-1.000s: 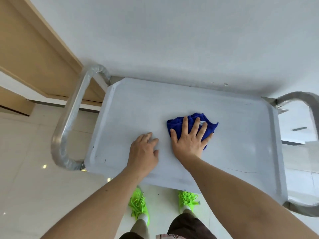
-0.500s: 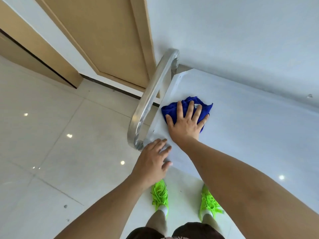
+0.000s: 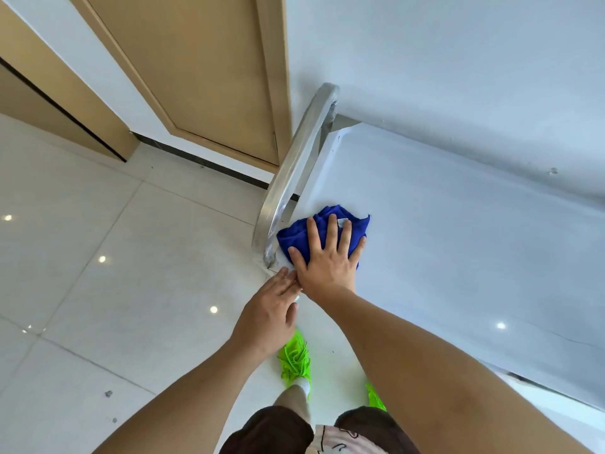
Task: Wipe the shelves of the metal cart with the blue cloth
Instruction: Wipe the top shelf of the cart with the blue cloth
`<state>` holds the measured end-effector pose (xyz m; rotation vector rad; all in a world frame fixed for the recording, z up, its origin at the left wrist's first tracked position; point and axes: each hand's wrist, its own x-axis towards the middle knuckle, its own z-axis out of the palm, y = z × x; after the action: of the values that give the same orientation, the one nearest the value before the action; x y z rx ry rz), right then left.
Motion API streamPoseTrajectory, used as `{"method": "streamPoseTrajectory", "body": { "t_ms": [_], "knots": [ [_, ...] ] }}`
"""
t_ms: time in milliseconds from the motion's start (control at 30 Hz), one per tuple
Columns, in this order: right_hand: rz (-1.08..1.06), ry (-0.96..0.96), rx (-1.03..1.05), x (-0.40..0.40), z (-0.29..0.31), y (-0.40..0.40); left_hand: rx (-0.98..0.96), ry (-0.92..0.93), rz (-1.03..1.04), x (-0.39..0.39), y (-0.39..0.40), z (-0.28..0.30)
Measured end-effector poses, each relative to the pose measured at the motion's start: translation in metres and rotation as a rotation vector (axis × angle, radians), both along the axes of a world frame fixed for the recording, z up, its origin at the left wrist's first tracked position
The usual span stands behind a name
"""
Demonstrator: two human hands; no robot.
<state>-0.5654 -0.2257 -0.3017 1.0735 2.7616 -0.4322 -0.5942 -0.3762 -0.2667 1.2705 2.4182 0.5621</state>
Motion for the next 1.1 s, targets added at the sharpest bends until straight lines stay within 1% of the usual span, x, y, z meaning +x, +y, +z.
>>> {"method": "streamPoseTrajectory", "body": {
  "t_ms": [133, 267, 367, 533, 667, 867, 1000, 1100],
  "knots": [
    [0.018, 0.062, -0.028, 0.023, 0.001, -0.001, -0.039, 0.034, 0.043, 0.009, 0.009, 0.007],
    [0.035, 0.086, -0.039, 0.055, 0.001, 0.01, -0.131, 0.092, 0.071, 0.024, 0.021, 0.009],
    [0.01, 0.089, -0.034, 0.094, -0.001, 0.024, -0.192, 0.12, 0.044, 0.046, 0.036, 0.011],
    [-0.128, 0.056, -0.023, 0.169, -0.002, 0.06, -0.241, 0.128, -0.067, 0.104, 0.077, 0.013],
    [-0.273, 0.013, -0.028, 0.228, -0.002, 0.092, -0.242, 0.119, -0.176, 0.152, 0.111, 0.011],
    [-0.413, 0.012, -0.029, 0.302, 0.0, 0.128, -0.216, 0.127, -0.34, 0.211, 0.158, 0.01],
    [-0.492, 0.027, -0.031, 0.345, -0.001, 0.151, -0.235, 0.129, -0.354, 0.244, 0.18, 0.006],
    [-0.553, 0.031, -0.033, 0.376, -0.002, 0.17, -0.277, 0.193, -0.34, 0.26, 0.188, 0.009]
  ]
}}
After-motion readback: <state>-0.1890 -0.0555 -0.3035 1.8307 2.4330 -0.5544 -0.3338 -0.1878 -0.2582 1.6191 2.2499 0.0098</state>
